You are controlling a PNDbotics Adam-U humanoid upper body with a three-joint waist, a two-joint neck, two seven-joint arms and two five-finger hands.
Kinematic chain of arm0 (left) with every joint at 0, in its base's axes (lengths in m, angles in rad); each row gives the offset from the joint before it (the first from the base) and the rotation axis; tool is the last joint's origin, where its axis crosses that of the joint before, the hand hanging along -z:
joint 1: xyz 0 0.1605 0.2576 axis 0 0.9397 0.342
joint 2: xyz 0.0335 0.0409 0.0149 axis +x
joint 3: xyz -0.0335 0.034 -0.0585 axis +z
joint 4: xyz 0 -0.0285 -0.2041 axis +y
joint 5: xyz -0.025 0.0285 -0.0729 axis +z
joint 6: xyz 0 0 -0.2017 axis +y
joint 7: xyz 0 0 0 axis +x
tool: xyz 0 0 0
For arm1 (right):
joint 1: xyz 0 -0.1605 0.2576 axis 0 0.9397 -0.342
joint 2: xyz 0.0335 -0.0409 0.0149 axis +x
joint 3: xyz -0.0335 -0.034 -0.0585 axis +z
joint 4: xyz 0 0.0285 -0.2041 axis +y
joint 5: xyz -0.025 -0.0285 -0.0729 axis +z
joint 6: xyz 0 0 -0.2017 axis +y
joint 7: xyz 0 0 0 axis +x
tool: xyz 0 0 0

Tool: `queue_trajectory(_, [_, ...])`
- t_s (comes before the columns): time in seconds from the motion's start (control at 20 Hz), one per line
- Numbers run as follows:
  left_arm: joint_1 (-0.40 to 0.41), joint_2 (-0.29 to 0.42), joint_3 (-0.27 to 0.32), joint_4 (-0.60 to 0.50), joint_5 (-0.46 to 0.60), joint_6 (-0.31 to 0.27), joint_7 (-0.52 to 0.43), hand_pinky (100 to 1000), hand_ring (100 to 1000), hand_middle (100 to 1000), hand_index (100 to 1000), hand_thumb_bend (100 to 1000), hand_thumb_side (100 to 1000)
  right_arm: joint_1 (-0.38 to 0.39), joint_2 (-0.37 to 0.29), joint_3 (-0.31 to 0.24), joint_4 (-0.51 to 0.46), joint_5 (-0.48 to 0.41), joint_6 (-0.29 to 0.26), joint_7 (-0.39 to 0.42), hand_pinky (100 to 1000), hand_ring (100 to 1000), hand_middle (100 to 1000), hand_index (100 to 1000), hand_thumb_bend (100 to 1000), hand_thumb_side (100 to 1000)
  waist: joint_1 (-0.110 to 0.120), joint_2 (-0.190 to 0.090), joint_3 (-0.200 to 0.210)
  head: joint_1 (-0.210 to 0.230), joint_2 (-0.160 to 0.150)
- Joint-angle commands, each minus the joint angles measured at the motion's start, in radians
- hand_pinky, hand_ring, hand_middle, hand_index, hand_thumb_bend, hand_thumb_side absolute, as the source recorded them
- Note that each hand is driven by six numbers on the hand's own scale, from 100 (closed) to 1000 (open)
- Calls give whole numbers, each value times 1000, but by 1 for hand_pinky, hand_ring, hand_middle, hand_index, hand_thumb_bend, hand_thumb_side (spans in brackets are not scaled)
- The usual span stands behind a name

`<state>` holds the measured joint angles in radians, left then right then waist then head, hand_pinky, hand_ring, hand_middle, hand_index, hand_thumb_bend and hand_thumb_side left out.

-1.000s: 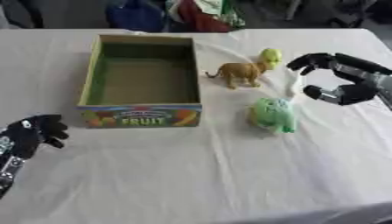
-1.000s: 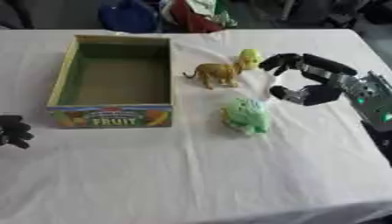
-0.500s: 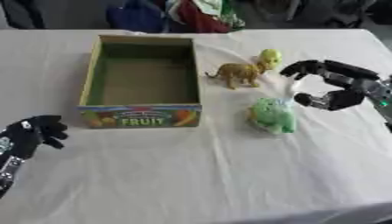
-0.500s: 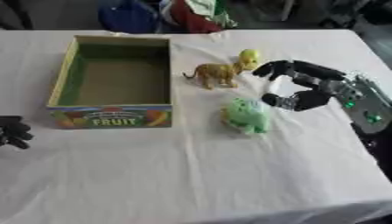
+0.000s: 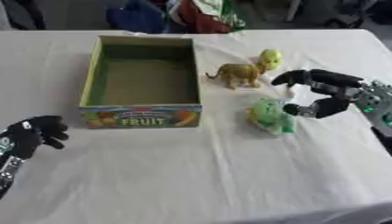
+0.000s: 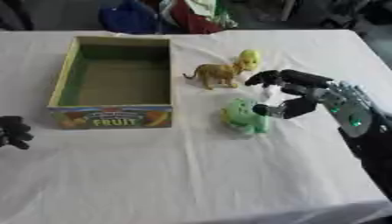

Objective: Pick up objects on the table and place them in the box.

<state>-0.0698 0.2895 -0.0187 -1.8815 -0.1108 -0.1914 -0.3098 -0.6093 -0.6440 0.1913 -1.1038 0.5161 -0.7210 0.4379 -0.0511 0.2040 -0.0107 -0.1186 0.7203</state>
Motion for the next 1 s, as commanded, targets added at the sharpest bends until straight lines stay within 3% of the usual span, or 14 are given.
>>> queue_trajectory(0.05, [-5, 8, 1, -15, 4, -2, -3, 596, 658, 653, 820, 388, 950, -22, -15, -5, 2, 44, -186, 153, 796, 888, 878, 947, 371, 923, 2, -15, 1, -5, 6])
queue_trajectory(0.5, [-5, 7, 1, -14, 3, 0, -2, 596, 659, 654, 820, 385, 953, -18, -12, 6, -11, 146, -186, 98, 800, 881, 869, 939, 432, 974, 0, -15, 1, -5, 7])
queue_trajectory(1.0, [-4, 6, 1, -14, 3, 0, -3, 596, 659, 654, 819, 378, 962, -16, 8, 1, 37, 240, -186, 42, 758, 821, 816, 906, 411, 987, 1, -14, 1, -8, 10])
